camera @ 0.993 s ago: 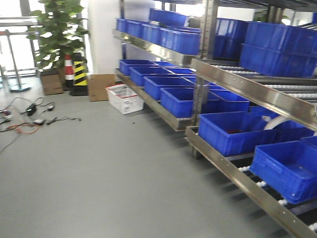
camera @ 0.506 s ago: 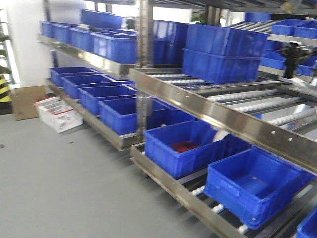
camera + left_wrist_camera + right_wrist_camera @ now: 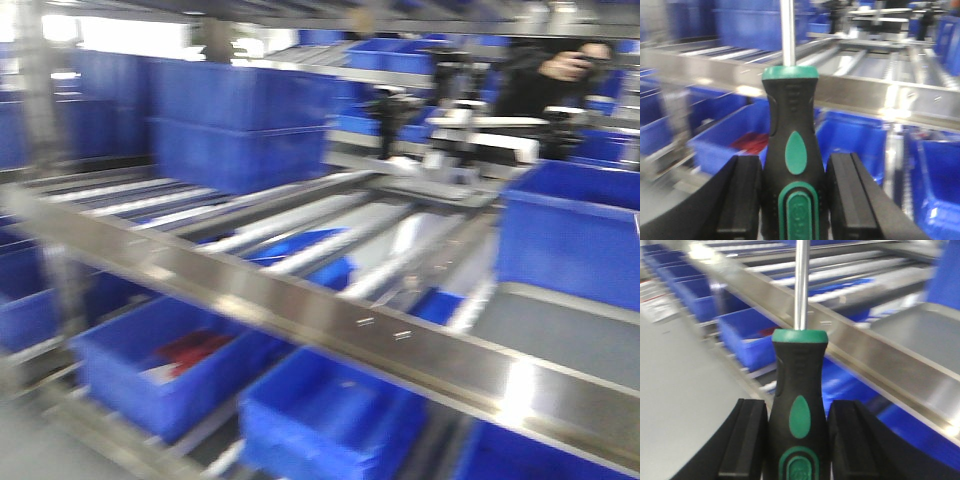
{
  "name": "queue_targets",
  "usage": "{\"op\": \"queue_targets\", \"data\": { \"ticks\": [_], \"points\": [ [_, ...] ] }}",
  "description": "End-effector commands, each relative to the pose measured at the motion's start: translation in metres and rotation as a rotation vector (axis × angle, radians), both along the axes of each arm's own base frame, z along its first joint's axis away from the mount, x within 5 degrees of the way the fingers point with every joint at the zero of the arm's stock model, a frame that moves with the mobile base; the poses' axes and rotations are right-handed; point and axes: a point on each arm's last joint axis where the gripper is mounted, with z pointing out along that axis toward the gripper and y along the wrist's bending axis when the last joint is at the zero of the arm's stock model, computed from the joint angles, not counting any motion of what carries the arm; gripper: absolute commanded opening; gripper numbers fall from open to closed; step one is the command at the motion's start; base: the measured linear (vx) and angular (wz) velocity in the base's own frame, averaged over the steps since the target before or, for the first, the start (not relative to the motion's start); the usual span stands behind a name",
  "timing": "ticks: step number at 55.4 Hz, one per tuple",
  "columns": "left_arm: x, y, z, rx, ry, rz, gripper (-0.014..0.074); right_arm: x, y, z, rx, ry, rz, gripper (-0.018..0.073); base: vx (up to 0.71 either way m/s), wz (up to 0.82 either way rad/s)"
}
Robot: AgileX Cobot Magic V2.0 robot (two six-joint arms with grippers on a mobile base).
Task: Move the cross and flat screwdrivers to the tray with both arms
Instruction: 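Drive the base through the warehouse to the shelf with the grey tray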
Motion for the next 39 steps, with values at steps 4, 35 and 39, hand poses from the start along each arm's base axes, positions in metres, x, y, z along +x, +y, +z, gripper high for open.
{"op": "queue_targets", "data": {
  "ticks": [4, 35, 39],
  "points": [
    [0.0015, 0.0003, 0.0174, -0.030, -0.112, 0.007, -0.0006, 0.0020, -0.0022, 0.0158, 0.030, -0.098, -0.036, -0.0008, 0.36, -0.88],
    [0.0015, 0.0003, 0.0174, -0.030, -0.112, 0.007, -0.0006, 0.0006, -0.0008, 0.0126, 0.024, -0.062, -0.017, -0.0008, 0.28, -0.71],
    [0.0015, 0.0003, 0.0174, -0.030, -0.112, 0.007, -0.0006, 0.0002, -0.0003, 0.0116, 0.022, -0.050, -0.010, -0.0008, 0.28, -0.29]
  ]
}}
